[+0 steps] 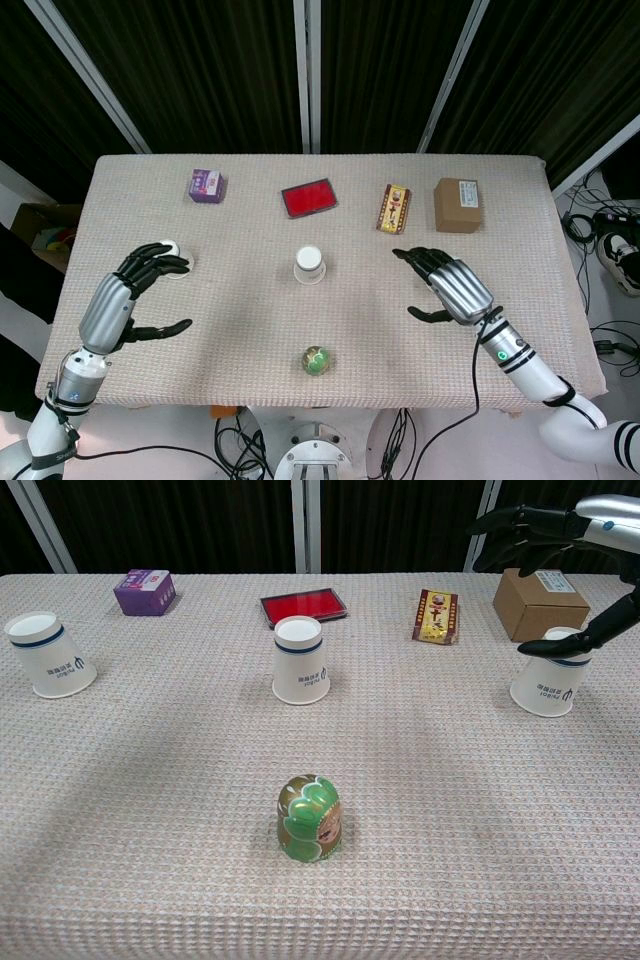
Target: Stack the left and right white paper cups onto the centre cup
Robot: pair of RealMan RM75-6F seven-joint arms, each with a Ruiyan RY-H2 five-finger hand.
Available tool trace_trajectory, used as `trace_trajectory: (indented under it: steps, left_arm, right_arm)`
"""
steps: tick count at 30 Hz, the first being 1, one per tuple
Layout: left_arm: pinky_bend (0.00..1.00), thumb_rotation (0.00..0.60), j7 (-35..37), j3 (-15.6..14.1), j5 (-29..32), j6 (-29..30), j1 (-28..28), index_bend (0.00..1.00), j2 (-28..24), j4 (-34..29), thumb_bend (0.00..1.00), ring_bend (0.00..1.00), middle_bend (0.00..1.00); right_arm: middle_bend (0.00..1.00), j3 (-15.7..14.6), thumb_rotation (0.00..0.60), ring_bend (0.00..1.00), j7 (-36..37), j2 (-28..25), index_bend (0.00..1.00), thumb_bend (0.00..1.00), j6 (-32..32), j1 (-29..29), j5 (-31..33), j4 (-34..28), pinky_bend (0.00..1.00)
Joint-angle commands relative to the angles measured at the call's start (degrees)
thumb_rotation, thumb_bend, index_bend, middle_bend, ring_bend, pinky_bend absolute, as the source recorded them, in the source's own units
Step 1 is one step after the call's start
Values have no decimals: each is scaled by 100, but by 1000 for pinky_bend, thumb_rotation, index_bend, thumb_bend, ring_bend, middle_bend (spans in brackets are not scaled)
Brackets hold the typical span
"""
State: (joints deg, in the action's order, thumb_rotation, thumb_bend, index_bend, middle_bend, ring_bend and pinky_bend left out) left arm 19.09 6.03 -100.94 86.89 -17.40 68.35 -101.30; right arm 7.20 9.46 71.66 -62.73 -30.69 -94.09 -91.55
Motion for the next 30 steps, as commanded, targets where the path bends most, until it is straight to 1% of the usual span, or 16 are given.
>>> trace_trajectory:
  steps: [1, 6, 8, 12, 16, 19, 23, 26, 30]
  left_arm:
    - [170, 600, 10, -3, 7, -78, -77, 310, 45, 38, 16, 172, 278]
    - [170, 600, -92, 13, 119, -162, -147, 312, 75, 139, 16, 172, 278]
    - [170, 600, -186, 46, 253, -219, -168, 316, 78, 224, 15, 172, 278]
    - [170, 600, -715, 159, 681, -508, -246, 324, 73, 498, 15, 172, 278]
    - [170, 600, -1304, 249, 1205, -1046, -428, 335, 99, 777, 16, 172, 277]
    - [170, 600, -1591, 287, 1575, -1478, -579, 331, 113, 909, 16, 172, 274]
    - [171, 600, -2113, 374, 2292, -2237, -859, 302, 109, 1104, 18, 172, 251]
    - [174, 600, -2440, 498, 2826, -2628, -1057, 256, 170, 1247, 31, 172, 225]
    - [180, 600, -2616, 577, 3249, -3051, -1304, 248, 269, 1399, 56, 172, 214]
  right_arm:
    - [216, -25, 600, 141, -71, 44, 96, 154, 16, -43, 19, 22, 257]
    - [216, -78, 600, 141, -133, 21, 96, 155, -92, -12, 64, 25, 257]
    - [216, -120, 600, 141, -135, -44, 96, 155, -206, 63, 81, 15, 258]
    - [216, -194, 600, 141, -159, -263, 96, 154, -563, 314, 126, -40, 258]
    - [219, -273, 600, 141, -169, -605, 97, 154, -1045, 668, 163, -149, 257]
    - [220, -316, 600, 141, -164, -805, 100, 155, -1347, 893, 180, -218, 258]
    - [222, -362, 600, 141, -115, -1044, 103, 154, -1721, 1175, 189, -279, 257]
    - [223, -390, 600, 141, -122, -1172, 104, 154, -1839, 1298, 203, -310, 257]
    - [223, -427, 600, 141, -111, -1215, 103, 154, -1939, 1406, 180, -330, 257]
